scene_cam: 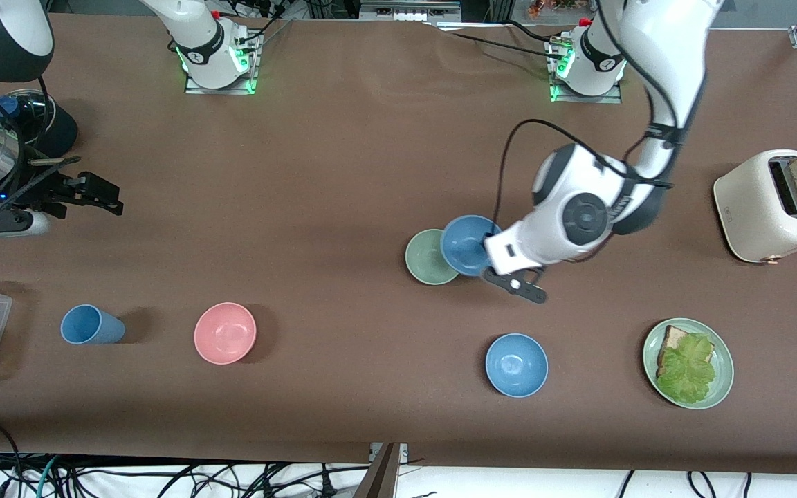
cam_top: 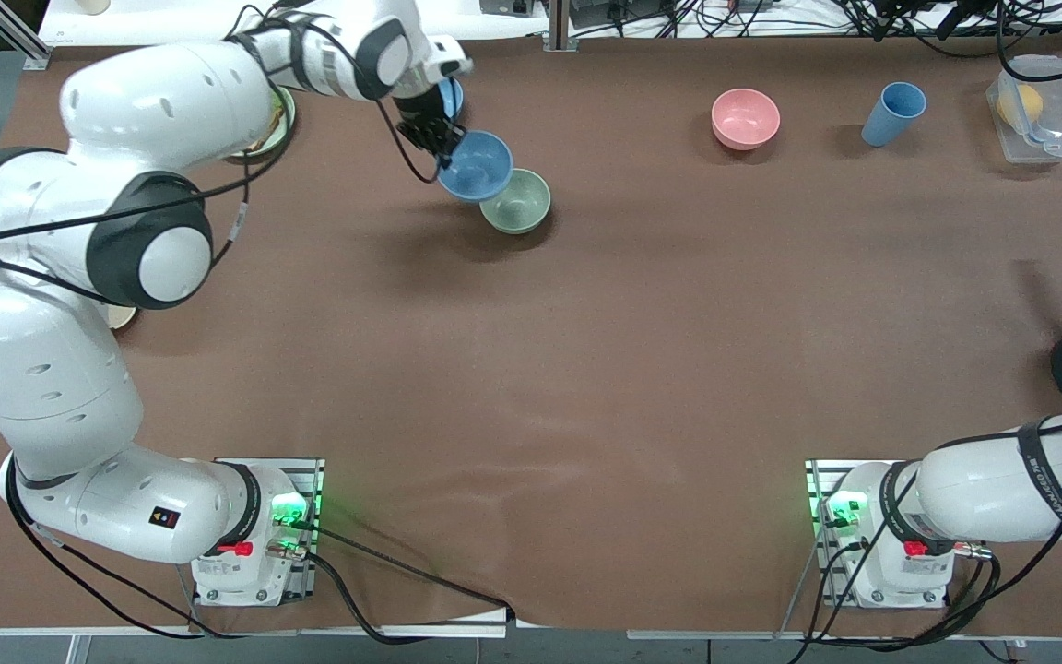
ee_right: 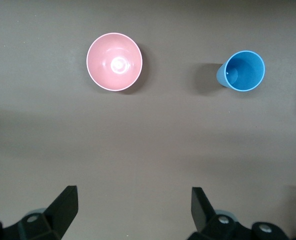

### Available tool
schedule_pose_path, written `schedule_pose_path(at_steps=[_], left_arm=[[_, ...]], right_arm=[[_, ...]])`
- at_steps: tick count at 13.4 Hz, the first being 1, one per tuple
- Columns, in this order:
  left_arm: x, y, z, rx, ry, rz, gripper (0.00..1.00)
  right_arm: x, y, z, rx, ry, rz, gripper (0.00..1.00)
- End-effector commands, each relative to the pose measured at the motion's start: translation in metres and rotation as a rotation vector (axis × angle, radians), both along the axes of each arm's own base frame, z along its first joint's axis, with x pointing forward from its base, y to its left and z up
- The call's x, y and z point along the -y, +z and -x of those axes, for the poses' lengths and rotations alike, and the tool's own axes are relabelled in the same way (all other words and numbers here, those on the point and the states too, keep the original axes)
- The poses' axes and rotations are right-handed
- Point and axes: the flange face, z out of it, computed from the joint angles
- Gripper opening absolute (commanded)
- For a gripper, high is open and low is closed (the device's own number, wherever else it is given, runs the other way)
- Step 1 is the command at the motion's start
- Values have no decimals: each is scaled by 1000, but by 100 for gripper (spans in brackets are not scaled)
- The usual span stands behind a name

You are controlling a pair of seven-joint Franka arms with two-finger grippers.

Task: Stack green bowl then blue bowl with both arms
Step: 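Carry the blue bowl with the left gripper onto the green bowl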

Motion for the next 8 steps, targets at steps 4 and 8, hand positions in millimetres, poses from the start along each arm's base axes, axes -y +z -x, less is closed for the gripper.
schedule_pose_path(at_steps=[4, 8], left_arm=[[43, -26, 8, -64, 8, 52, 0], [43, -39, 6, -71, 3, 53, 0]], right_arm=[[6, 6, -1, -1, 1, 4, 100], [6, 6, -1, -1, 0, 2, 100]])
